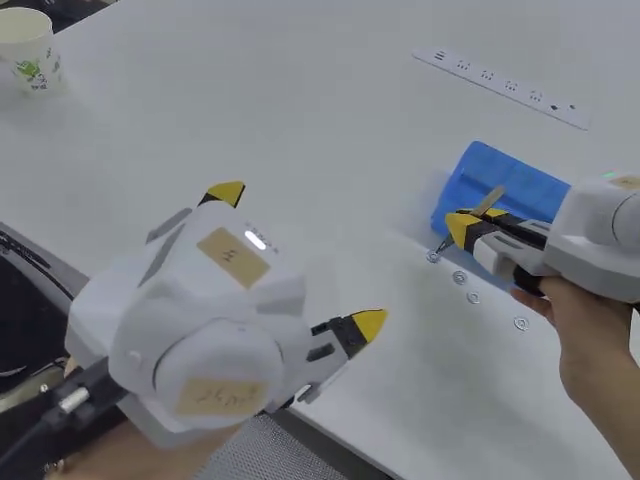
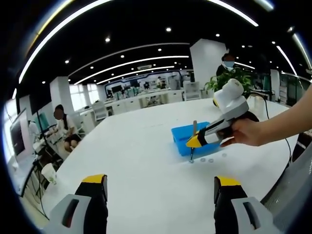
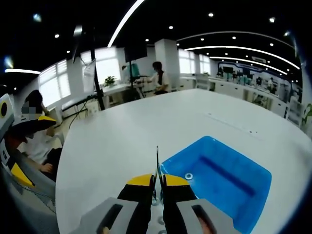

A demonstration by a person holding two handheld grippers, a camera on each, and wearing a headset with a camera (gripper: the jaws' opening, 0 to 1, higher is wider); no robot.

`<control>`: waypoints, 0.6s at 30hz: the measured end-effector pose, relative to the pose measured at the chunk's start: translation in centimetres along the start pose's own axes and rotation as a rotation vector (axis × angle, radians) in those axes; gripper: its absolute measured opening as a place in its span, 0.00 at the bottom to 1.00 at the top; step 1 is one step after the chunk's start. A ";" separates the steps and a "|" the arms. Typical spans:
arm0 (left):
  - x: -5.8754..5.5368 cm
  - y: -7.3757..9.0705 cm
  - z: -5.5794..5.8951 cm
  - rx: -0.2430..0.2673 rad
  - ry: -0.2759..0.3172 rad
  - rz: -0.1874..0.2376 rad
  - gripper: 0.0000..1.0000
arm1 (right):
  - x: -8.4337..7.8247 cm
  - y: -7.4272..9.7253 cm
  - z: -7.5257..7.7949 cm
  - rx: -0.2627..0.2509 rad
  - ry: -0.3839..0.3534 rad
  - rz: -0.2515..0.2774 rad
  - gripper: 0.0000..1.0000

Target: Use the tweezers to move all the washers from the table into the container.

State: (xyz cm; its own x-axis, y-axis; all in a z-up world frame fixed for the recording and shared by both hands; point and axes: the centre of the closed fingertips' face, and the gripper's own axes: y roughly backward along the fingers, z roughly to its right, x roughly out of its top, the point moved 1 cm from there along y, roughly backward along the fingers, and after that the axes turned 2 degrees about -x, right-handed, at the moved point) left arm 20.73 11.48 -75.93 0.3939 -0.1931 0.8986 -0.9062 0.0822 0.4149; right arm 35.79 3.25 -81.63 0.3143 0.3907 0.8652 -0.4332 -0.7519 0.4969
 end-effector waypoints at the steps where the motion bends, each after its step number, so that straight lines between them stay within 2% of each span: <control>1: 0.0 0.0 0.0 0.001 -0.002 -0.002 0.92 | 0.0 0.0 0.0 -0.001 0.002 -0.001 0.04; 4: -0.3 -0.1 0.0 0.003 -0.012 -0.016 0.92 | -0.3 -0.1 -0.1 0.002 0.004 -0.007 0.04; 11: -0.3 -0.1 0.0 0.007 -0.015 -0.019 0.92 | -0.4 -0.2 -0.4 -0.001 0.017 -0.001 0.03; 13: -0.3 -0.1 0.0 0.007 -0.016 -0.018 0.91 | -0.4 -0.2 -0.5 -0.006 0.073 -0.008 0.03; 16: -0.4 -0.1 0.0 0.007 -0.017 -0.023 0.91 | -0.4 -0.3 -0.9 -0.004 0.116 -0.016 0.03; 18: -0.4 -0.1 0.0 0.007 -0.019 -0.022 0.91 | -0.5 -0.3 -0.9 -0.009 0.191 -0.029 0.03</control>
State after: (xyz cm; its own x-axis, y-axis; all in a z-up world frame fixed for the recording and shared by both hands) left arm 20.71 11.57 -76.30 0.4110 -0.2130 0.8864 -0.8984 0.0704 0.4335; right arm 34.97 3.80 -82.12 0.1612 0.5062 0.8472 -0.4339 -0.7347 0.5215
